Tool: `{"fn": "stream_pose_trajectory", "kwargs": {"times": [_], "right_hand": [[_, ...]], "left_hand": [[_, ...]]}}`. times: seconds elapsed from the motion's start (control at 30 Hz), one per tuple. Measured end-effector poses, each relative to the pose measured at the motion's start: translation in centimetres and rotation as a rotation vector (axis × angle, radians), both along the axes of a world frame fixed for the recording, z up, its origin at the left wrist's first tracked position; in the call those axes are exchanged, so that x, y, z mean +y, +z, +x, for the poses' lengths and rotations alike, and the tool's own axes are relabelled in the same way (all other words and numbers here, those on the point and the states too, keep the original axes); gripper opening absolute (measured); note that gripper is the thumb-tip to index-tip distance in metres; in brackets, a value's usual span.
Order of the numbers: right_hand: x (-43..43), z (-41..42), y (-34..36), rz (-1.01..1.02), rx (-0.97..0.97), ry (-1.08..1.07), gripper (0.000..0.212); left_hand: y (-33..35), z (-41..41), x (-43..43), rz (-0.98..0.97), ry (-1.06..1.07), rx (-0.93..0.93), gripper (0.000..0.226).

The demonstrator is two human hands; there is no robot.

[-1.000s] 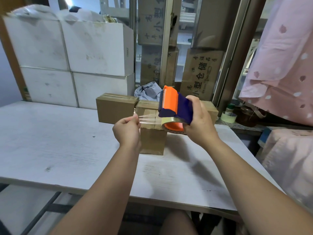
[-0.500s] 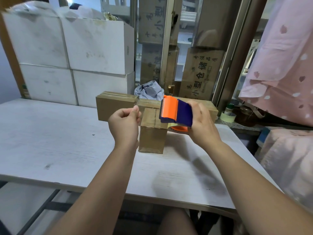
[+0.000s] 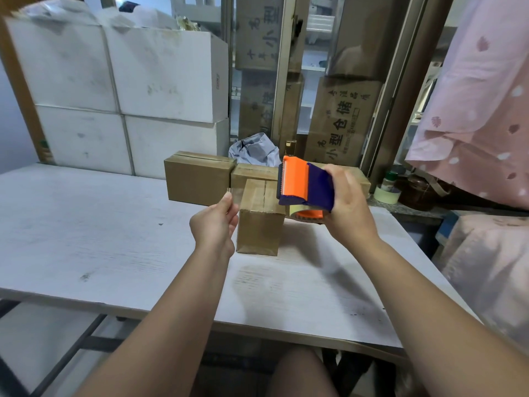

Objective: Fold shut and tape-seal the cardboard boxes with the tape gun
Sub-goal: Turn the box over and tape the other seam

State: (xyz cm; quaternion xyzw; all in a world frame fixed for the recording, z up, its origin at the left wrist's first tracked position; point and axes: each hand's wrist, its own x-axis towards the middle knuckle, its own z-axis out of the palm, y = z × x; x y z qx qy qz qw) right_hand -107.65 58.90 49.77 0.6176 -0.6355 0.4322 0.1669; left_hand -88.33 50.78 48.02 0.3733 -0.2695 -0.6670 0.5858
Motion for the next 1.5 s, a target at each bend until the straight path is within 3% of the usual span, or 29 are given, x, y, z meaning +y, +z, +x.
{"fn": "stream_pose_trajectory", "kwargs": {"times": [0.37,1.5], "right_hand": [[0.2,0.0,-0.4,0.049,0.013,-0.008,0.054],[-1.5,-1.7,-1.7,0.082,0.029,-0.026,0.056]], "left_hand": [[-1.2,-0.8,-0.6,-0.068,0.156,-0.366,0.020],[-1.2,-1.0,-0.9,-0.036,0.055,-0.321,0.020]]}}
